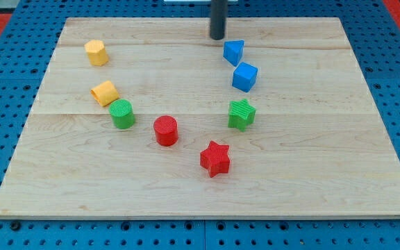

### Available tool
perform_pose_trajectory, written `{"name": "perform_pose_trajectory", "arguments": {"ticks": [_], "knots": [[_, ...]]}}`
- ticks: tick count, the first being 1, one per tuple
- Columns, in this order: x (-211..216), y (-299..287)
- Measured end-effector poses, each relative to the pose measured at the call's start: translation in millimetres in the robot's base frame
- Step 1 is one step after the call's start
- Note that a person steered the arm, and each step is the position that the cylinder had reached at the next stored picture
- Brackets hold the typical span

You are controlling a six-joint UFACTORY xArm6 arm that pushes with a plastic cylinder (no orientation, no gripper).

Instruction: Push the blue cube between the blue triangle and green star

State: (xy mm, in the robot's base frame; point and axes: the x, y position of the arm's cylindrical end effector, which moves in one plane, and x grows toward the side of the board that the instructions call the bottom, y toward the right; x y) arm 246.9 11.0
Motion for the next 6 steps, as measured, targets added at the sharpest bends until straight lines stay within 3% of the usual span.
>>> {"name": "perform_pose_trajectory", "arguments": {"ticks": [2, 3, 5, 6], "knots": [[50, 72], [40, 56], [106, 60], [116, 45]]}}
